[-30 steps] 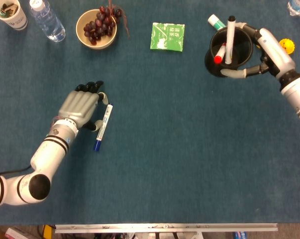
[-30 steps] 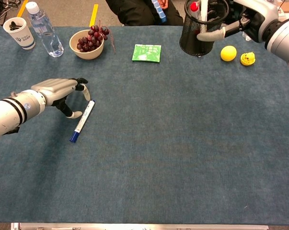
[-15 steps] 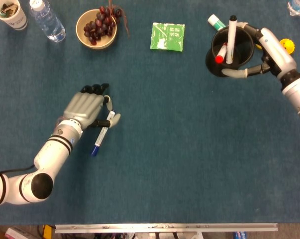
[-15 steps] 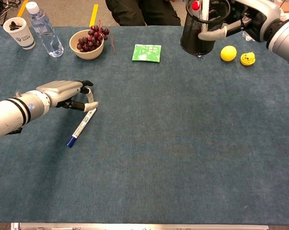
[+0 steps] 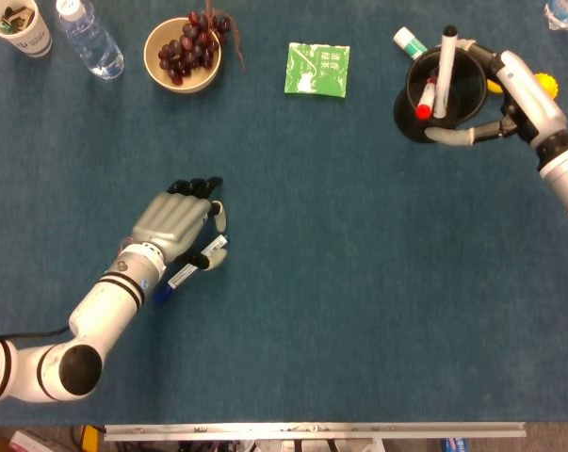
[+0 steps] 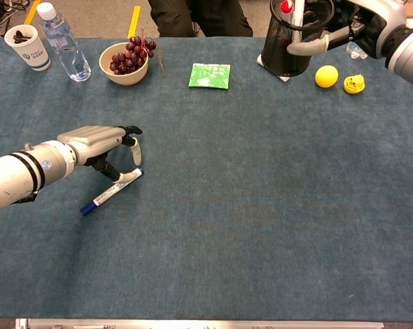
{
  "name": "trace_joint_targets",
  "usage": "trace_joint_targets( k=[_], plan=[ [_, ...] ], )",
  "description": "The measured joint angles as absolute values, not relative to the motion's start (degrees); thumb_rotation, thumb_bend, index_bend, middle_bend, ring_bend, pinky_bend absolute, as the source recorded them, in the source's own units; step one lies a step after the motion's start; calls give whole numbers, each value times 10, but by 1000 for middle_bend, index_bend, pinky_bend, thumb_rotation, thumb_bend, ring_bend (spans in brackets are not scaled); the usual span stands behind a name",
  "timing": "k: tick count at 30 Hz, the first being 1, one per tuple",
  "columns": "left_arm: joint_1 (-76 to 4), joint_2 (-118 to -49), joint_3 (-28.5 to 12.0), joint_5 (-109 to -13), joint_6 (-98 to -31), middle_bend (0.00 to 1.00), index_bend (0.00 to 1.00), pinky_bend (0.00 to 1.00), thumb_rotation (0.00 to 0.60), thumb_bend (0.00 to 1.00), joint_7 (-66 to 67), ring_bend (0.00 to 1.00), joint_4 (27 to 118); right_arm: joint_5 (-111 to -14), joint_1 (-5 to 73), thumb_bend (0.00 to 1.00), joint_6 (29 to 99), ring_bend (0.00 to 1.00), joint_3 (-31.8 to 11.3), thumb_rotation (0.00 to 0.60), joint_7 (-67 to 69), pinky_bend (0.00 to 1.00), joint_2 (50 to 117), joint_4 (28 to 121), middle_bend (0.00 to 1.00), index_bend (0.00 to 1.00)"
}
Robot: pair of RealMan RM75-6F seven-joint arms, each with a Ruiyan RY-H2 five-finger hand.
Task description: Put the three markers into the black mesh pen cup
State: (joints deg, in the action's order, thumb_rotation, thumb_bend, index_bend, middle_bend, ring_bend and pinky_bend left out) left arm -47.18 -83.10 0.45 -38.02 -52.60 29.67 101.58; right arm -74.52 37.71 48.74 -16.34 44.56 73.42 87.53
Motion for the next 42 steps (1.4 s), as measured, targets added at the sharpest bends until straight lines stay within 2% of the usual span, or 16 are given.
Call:
trace_joint_targets(
  k=[20,29,39,42],
  plan=[
    [-467,-830,8,-359,-549,3,318,66,600,328,295,0,1042,-752,381,363,485,343,-160,600,459,294,739,869,451,526],
    [-467,-837,11,-341,-562,0,219,66,600,328,303,0,1054,-754,380,362,487,343,-159,600,464,294,737,871,451,527],
    [-465,-833,12,-338,-563,0,27,66,600,328,298,0,1069,-756,380,362,488,343,-157,600,470,294,737,870,451,527],
    [-464,-835,14,-347,-561,0,0,66,600,328,295,0,1066,-756,380,362,488,343,-157,600,470,294,738,870,451,527]
  ],
)
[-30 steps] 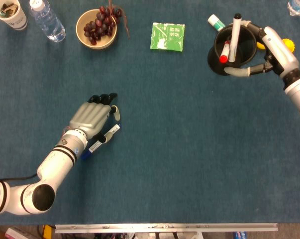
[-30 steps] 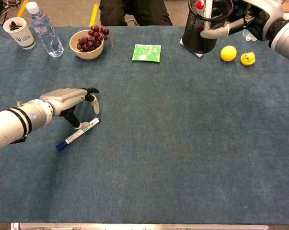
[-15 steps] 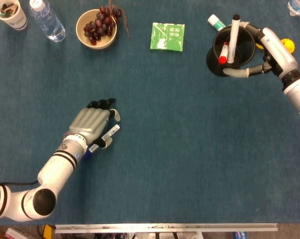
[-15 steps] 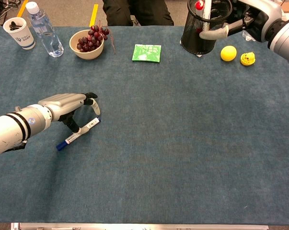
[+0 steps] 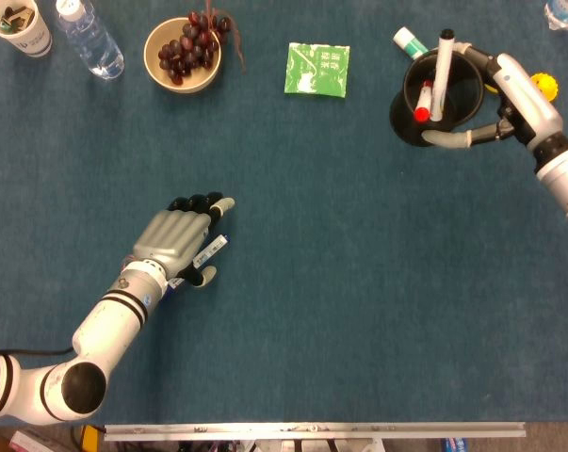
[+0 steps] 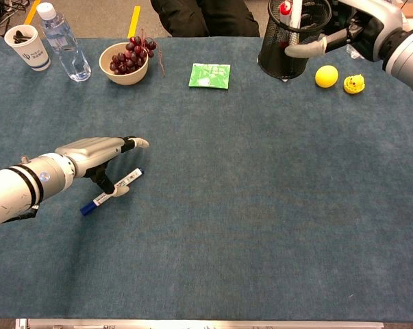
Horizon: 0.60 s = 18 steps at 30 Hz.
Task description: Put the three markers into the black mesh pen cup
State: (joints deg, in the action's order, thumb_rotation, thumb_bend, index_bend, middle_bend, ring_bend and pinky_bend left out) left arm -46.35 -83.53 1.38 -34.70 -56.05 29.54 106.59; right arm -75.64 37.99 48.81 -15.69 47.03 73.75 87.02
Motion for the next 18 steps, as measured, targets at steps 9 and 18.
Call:
trace_joint_targets(
  k=[9,18],
  plan=[
    [-456,-851,18,-382,-555,0,0,66,600,328,283,0,1038,-753,380,363,489,343,-157,600,467,294,737,872,451,528],
    [-451,-854,32,-407,-546,0,0,58,600,328,289,0,1011,-749,378,362,492,343,-158,600,464,295,735,874,451,529]
  ],
)
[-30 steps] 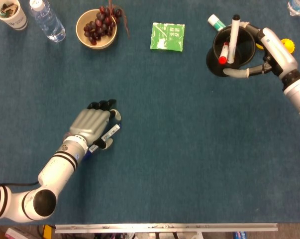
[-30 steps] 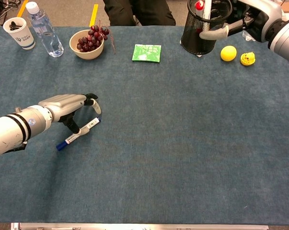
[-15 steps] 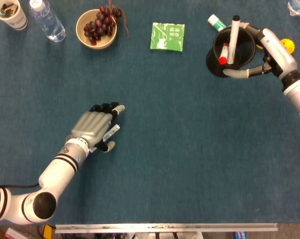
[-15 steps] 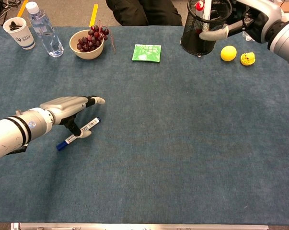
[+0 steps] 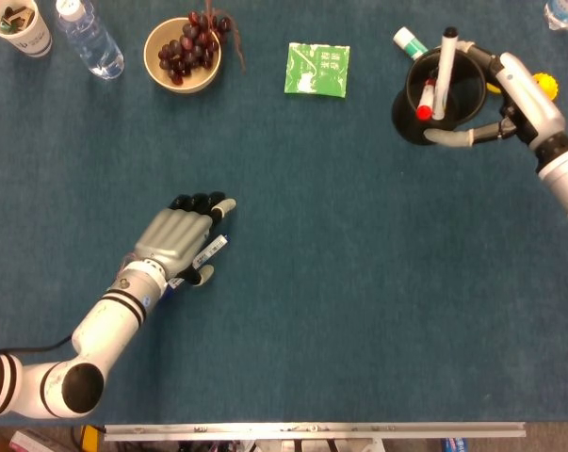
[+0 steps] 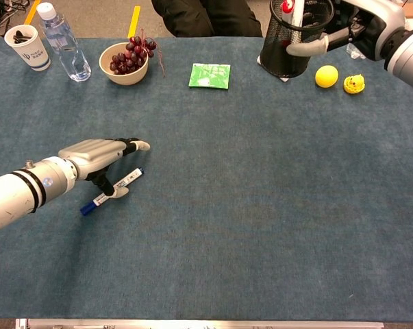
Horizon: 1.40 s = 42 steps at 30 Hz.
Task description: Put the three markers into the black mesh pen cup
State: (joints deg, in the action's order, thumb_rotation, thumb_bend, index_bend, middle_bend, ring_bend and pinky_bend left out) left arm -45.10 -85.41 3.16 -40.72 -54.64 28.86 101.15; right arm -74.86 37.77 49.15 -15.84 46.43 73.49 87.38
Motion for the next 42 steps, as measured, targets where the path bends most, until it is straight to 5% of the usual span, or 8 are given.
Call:
trace_joint_targets(
  k=[29,42],
  plan=[
    [-434,-788,71,-415,-544,0,12,54,600,351,320,0,1008,-739,383,362,489,343,-162,600,444,294,743,878,450,534],
    [-431,-798,60,-423,-541,0,264,54,600,352,315,0,1006,-735,380,362,490,343,-165,600,444,295,738,880,451,539]
  ],
)
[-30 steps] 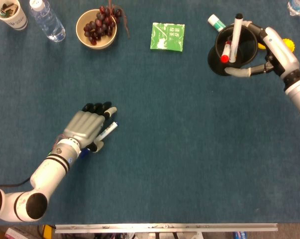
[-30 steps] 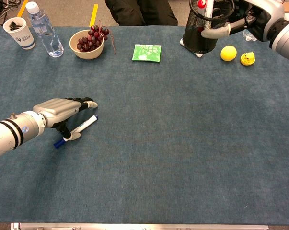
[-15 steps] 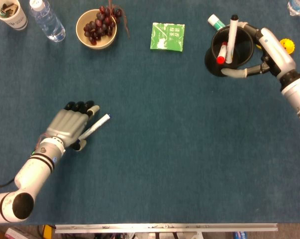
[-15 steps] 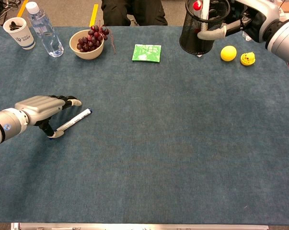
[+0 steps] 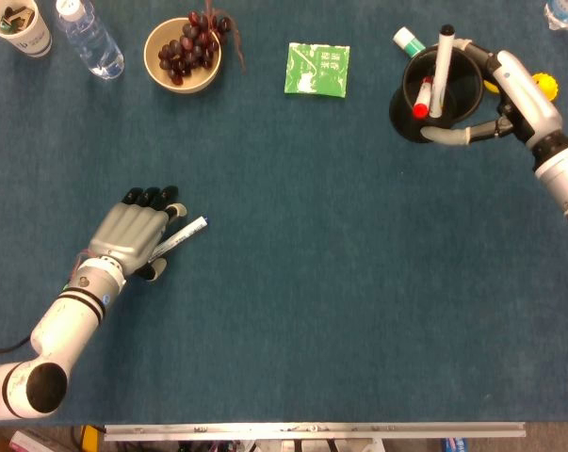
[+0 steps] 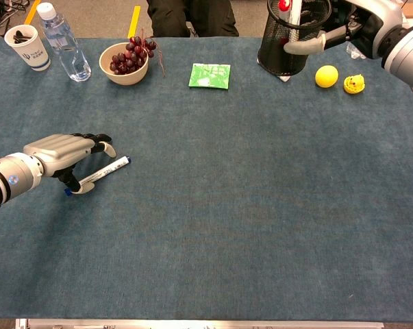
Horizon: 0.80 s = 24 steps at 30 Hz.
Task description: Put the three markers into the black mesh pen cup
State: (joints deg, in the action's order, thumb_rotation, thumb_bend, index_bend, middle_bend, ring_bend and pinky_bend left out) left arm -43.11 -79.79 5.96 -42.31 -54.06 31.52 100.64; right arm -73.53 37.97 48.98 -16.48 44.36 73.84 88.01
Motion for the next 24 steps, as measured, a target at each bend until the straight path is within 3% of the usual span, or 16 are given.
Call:
trace_joint_targets(
  k=[15,24],
  plan=[
    [-421,-804,56,-443,-544,0,465,54,600,352,309,0,999,-733,379,362,490,343,-167,600,445,295,741,877,450,540],
    [-412,-802,52,-467,-550,0,497,54,600,352,299,0,1006,-733,379,363,489,343,-168,600,446,295,741,876,451,540]
  ],
)
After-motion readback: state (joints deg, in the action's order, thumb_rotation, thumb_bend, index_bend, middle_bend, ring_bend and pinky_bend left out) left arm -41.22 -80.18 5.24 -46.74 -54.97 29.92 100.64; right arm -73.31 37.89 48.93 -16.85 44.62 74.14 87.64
